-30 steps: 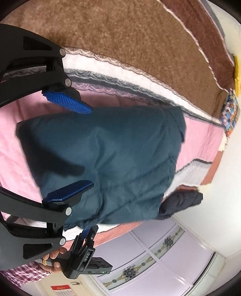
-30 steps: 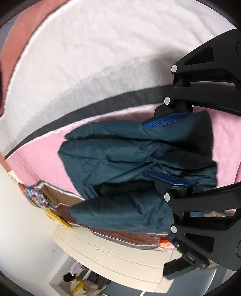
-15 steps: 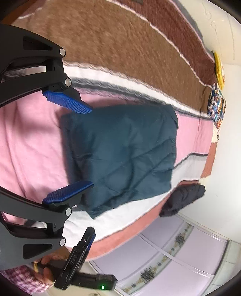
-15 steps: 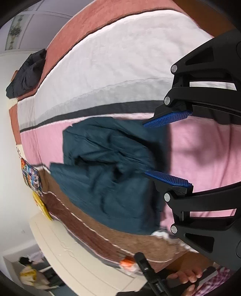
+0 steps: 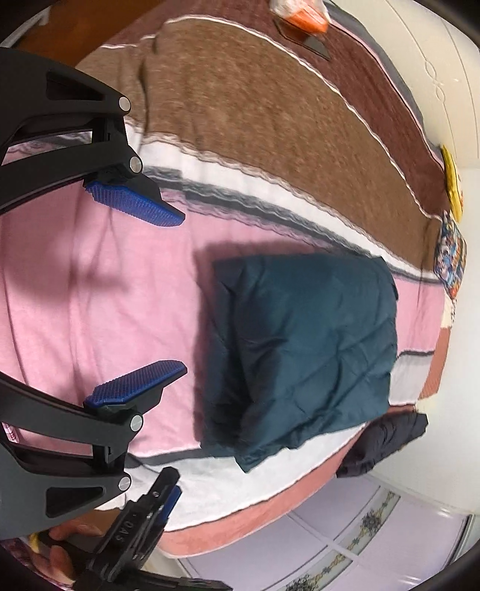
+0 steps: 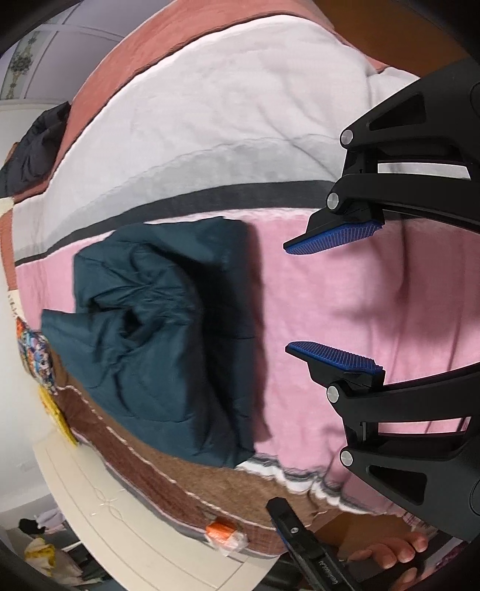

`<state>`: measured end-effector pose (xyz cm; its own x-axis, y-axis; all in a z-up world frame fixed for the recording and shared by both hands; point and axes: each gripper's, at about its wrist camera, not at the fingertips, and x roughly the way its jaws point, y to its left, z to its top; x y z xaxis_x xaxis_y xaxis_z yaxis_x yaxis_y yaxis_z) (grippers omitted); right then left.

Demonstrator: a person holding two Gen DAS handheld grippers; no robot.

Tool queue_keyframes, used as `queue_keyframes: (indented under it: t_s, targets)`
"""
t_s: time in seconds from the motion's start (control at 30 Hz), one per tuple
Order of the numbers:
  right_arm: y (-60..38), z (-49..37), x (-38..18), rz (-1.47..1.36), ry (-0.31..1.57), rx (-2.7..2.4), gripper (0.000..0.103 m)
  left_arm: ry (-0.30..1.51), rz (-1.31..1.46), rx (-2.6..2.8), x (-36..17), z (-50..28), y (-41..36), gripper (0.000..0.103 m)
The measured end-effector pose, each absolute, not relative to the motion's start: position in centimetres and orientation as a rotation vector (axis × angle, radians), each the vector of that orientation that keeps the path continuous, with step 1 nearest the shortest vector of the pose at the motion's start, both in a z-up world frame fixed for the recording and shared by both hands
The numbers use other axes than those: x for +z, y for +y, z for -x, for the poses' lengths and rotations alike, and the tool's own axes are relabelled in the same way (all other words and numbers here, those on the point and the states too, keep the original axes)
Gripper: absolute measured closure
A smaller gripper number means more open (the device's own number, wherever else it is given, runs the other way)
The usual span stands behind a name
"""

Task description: Fold large clothes

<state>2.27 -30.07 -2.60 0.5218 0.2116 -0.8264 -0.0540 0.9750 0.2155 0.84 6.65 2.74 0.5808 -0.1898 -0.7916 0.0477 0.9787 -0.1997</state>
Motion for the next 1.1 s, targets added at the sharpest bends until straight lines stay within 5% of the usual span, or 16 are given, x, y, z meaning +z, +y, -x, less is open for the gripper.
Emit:
queue_keyframes:
  t_s: [1.1]
  targets:
    - [-29.4,-0.5,-4.2,-0.137,1.099,0.154,0.054,0.965,0.042,-0.072,1.3,1.7,3.0,0.031]
